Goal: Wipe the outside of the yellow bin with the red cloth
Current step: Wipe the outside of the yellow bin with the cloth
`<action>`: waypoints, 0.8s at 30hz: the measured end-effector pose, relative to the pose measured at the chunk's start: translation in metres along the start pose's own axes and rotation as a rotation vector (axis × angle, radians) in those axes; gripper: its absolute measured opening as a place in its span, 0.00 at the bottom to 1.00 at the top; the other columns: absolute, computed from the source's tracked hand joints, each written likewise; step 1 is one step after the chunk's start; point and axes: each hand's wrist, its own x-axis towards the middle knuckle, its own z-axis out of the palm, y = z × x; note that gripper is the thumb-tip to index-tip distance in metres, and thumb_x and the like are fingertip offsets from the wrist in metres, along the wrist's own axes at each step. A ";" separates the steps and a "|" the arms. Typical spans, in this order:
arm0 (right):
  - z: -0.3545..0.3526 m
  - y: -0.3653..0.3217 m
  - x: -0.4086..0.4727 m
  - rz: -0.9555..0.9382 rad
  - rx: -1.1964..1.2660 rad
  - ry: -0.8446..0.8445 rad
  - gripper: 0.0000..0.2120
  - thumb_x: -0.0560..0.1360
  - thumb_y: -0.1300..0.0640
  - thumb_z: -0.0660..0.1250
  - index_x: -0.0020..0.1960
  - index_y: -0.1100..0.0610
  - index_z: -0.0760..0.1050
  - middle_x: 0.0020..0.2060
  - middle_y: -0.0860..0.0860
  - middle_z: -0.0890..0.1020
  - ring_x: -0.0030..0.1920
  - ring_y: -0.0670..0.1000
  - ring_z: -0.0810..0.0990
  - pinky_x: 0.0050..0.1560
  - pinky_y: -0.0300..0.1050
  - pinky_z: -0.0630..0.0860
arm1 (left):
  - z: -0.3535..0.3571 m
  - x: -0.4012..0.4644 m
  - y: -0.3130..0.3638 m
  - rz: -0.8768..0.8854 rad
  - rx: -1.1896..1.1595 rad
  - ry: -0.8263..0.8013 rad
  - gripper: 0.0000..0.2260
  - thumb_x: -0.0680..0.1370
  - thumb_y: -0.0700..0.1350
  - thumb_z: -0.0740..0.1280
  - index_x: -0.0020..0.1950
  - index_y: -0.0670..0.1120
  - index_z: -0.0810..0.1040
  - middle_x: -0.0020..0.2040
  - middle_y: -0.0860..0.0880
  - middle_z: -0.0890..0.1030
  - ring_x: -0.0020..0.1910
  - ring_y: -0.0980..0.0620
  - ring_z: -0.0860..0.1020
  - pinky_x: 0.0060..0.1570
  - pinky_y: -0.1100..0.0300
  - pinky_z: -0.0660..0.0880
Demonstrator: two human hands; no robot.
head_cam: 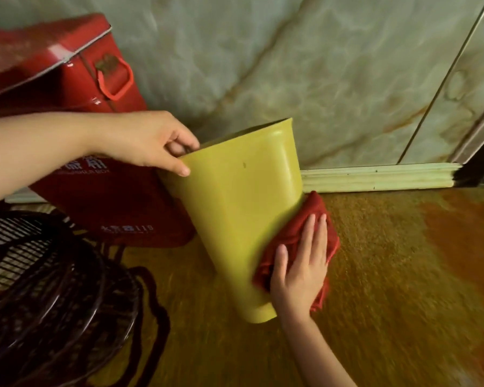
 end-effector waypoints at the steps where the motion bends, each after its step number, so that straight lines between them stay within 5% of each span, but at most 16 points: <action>1: 0.002 -0.010 -0.006 -0.041 -0.036 -0.003 0.29 0.78 0.40 0.45 0.75 0.50 0.49 0.74 0.54 0.56 0.76 0.52 0.52 0.68 0.64 0.60 | 0.001 0.003 0.005 0.019 -0.017 0.004 0.06 0.70 0.40 0.70 0.44 0.50 0.80 0.42 0.53 0.86 0.40 0.58 0.80 0.44 0.62 0.76; 5: 0.007 -0.063 0.007 -0.353 -0.161 -0.013 0.28 0.78 0.42 0.49 0.75 0.47 0.49 0.75 0.52 0.53 0.77 0.51 0.48 0.71 0.58 0.49 | 0.011 0.017 0.026 0.100 -0.128 -0.059 0.11 0.72 0.36 0.67 0.45 0.51 0.80 0.45 0.58 0.85 0.41 0.61 0.80 0.44 0.66 0.77; 9: -0.004 -0.079 0.066 -0.396 -0.136 -0.020 0.30 0.75 0.39 0.54 0.74 0.40 0.50 0.75 0.44 0.51 0.77 0.51 0.46 0.71 0.65 0.43 | 0.011 0.023 0.030 0.119 -0.255 -0.037 0.12 0.73 0.33 0.65 0.42 0.50 0.80 0.39 0.61 0.85 0.40 0.64 0.80 0.38 0.71 0.76; 12: -0.007 -0.062 0.084 -0.258 -0.040 -0.073 0.29 0.73 0.37 0.54 0.72 0.37 0.52 0.76 0.45 0.53 0.77 0.53 0.44 0.68 0.71 0.46 | 0.010 0.027 0.029 0.093 -0.290 0.006 0.11 0.72 0.35 0.66 0.45 0.51 0.81 0.43 0.57 0.85 0.41 0.59 0.82 0.41 0.67 0.79; 17: -0.019 0.016 0.046 0.316 0.075 -0.088 0.31 0.72 0.37 0.49 0.73 0.43 0.54 0.76 0.46 0.58 0.76 0.51 0.48 0.71 0.67 0.52 | 0.008 0.028 0.024 0.035 -0.183 0.132 0.08 0.72 0.39 0.68 0.42 0.54 0.80 0.41 0.59 0.84 0.33 0.63 0.79 0.31 0.71 0.74; 22: -0.019 0.026 -0.008 0.442 0.165 0.009 0.30 0.72 0.35 0.43 0.72 0.41 0.48 0.76 0.47 0.55 0.76 0.49 0.49 0.73 0.64 0.50 | 0.012 0.041 0.062 0.053 -0.004 0.074 0.09 0.71 0.43 0.69 0.42 0.59 0.78 0.40 0.66 0.82 0.37 0.64 0.80 0.39 0.71 0.75; 24: -0.019 0.013 -0.007 0.394 0.179 0.036 0.28 0.73 0.37 0.44 0.71 0.41 0.46 0.74 0.44 0.51 0.75 0.46 0.47 0.72 0.67 0.49 | 0.013 0.045 0.074 0.046 0.011 0.074 0.08 0.72 0.42 0.69 0.43 0.57 0.79 0.41 0.60 0.85 0.37 0.62 0.80 0.37 0.71 0.74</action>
